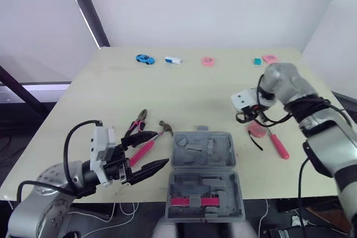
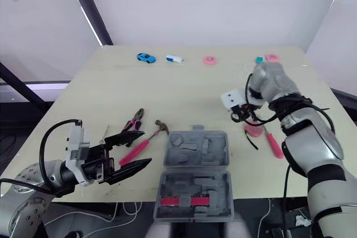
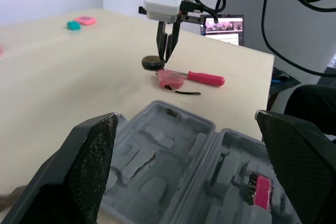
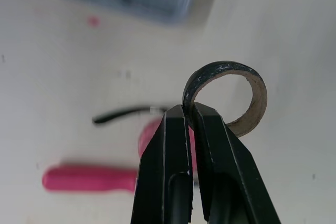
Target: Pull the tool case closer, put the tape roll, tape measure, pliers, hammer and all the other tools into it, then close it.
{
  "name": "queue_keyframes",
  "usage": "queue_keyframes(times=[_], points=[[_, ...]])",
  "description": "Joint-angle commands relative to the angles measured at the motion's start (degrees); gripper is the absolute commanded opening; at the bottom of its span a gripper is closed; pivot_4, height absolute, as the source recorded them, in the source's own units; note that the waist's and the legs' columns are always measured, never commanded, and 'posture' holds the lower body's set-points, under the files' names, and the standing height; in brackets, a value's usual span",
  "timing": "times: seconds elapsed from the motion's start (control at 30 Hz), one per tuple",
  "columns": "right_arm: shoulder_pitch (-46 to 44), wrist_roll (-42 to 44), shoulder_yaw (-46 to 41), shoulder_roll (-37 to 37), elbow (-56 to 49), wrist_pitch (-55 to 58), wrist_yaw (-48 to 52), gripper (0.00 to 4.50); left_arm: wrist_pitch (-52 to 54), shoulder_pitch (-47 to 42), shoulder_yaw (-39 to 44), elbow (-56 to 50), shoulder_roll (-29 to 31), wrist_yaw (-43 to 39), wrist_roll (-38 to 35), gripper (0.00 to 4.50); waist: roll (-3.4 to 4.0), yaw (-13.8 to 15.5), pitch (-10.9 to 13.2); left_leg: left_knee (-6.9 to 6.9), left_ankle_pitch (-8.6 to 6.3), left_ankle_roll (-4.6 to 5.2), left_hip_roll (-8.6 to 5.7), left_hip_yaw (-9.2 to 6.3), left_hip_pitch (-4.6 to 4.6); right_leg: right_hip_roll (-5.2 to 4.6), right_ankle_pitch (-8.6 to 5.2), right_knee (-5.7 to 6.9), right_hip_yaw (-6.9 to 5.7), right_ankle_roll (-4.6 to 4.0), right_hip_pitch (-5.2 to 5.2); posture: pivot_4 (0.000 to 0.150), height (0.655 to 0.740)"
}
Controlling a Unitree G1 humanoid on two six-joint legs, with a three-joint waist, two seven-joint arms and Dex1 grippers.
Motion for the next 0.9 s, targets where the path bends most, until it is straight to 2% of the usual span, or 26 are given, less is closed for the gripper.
queue_keyframes(times=[0.03,0.47,0.73,0.9], points=[[-2.4,0.5,0.5,3.9,-3.1,2.9,0.0,0.07,-2.4,1.5,2.1,-0.1,-0.6,0.5,1.1,4.5,0.0,0.0,0.0,0.0,0.0,0.0,0.01,0.01,0.0,0.0,0.02,0.01,0.0,-0.02,-0.01,0.15,0.7395],[-2.5,0.2,5.4,17.4,-8.2,8.2,-1.7,0.07,-5.9,2.8,5.8,6.6,-3.4,4.4,3.5,4.5,0.0,-0.1,0.0,-0.02,0.06,-0.11,0.05,-0.04,-0.05,0.02,0.02,0.05,-0.11,-0.17,-0.09,0.15,0.7395],[-2.8,-1.2,8.2,24.0,-4.5,6.1,-8.0,0.07,-5.3,4.1,6.5,6.1,-4.3,6.8,3.4,4.5,-0.03,0.0,0.0,-0.05,0.07,-0.14,0.08,-0.04,-0.08,0.03,0.02,0.04,-0.14,-0.19,-0.13,0.15,0.7395],[-2.6,-2.5,9.8,25.5,-3.0,4.2,-10.6,0.07,-5.1,5.3,6.7,4.4,-4.8,8.2,2.8,4.5,-0.13,0.0,0.0,-0.04,0.08,-0.18,0.08,-0.05,-0.08,0.0,0.02,0.04,-0.15,-0.21,-0.13,0.15,0.7395]])
